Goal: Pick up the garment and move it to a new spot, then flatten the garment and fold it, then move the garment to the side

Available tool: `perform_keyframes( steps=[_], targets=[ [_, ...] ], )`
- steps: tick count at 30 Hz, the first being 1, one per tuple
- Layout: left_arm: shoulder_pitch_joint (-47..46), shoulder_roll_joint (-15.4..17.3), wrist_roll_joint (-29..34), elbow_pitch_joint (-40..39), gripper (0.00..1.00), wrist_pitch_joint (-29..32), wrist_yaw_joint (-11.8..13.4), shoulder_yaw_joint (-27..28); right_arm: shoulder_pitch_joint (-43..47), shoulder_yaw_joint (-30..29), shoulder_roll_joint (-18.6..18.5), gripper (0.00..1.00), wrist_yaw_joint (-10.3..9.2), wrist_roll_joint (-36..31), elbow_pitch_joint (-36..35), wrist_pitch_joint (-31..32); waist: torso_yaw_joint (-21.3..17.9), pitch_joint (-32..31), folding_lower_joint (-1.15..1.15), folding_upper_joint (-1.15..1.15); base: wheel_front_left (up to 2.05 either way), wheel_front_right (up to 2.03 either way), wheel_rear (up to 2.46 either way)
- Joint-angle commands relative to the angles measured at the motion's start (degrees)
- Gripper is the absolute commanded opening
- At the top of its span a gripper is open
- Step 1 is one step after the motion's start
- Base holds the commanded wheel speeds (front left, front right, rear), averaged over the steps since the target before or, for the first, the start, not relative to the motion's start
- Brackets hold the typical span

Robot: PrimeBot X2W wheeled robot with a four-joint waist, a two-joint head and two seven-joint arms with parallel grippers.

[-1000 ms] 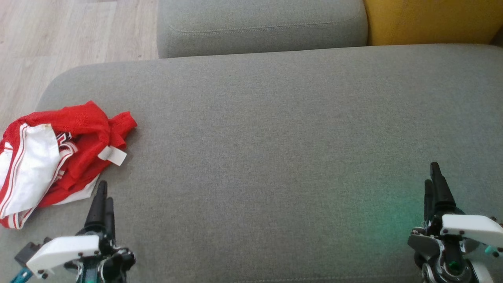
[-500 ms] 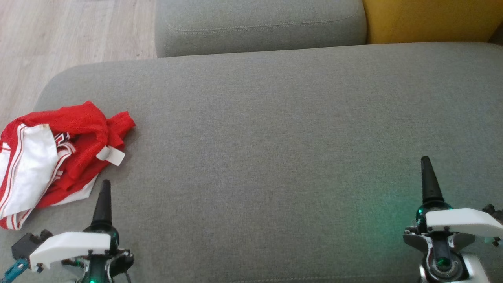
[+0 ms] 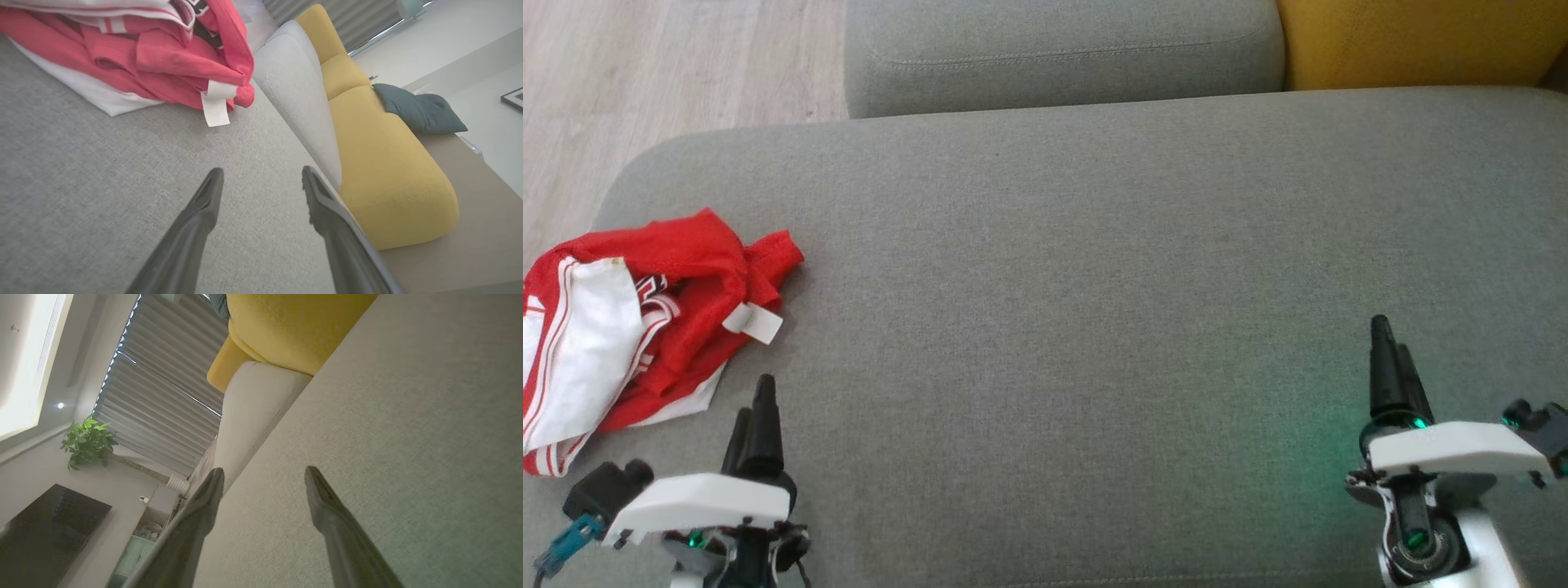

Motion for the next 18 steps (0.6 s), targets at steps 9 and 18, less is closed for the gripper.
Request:
perform_keyframes(
  steps=[9,18],
  targets=[
    [-3.02,0.94,9.46,-1.47,1.00,-1.99,0.98,-0.35,-3.76,1.88,-0.32,1.00,0.26,-9.72,-0.51,-2.31,0.31,0.06,0.00,0.00,0.00,0.00,0.00],
    [-2.97,1.47,17.03,-2.00,1.00,-3.50,2.68,-1.42,-4.36,2.47,-0.33,1.00,0.28,-17.20,-0.20,-3.84,0.17,-0.08,0.00,0.00,0.00,0.00,0.00]
  ],
)
